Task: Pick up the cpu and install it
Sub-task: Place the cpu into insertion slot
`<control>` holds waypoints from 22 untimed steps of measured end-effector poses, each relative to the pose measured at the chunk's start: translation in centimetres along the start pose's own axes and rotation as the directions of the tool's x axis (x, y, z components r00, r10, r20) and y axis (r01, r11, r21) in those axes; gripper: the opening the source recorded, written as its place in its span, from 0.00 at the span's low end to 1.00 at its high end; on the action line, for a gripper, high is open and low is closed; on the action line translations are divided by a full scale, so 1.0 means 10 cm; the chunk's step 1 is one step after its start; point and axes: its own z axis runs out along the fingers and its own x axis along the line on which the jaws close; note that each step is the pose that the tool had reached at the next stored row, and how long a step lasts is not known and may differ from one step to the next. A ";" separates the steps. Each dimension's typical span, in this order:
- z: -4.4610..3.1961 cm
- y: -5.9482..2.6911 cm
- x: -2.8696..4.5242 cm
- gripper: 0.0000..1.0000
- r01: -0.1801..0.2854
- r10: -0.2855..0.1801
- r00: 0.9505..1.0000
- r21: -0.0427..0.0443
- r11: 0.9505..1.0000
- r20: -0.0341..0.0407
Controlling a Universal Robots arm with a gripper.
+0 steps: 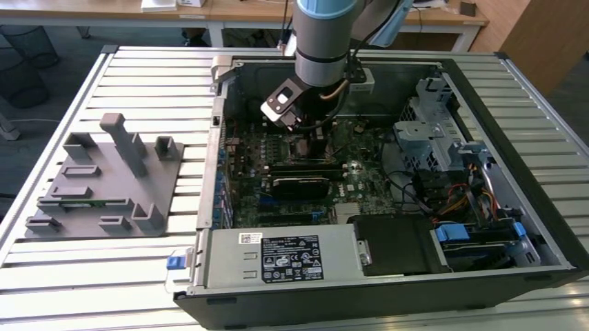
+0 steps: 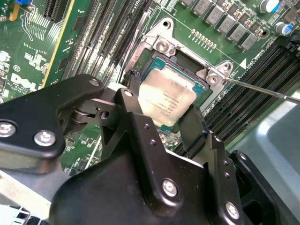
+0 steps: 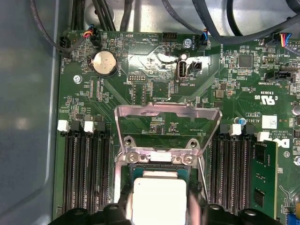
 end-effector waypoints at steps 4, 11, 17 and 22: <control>-0.003 -0.001 -0.001 0.60 0.000 0.000 1.000 0.000 1.000 0.001; -0.050 0.000 -0.001 0.60 0.000 0.000 1.000 0.000 1.000 0.001; -0.050 0.000 -0.002 0.58 0.000 0.000 1.000 0.001 1.000 0.001; -0.049 0.010 -0.003 0.52 0.000 0.000 1.000 0.001 1.000 0.001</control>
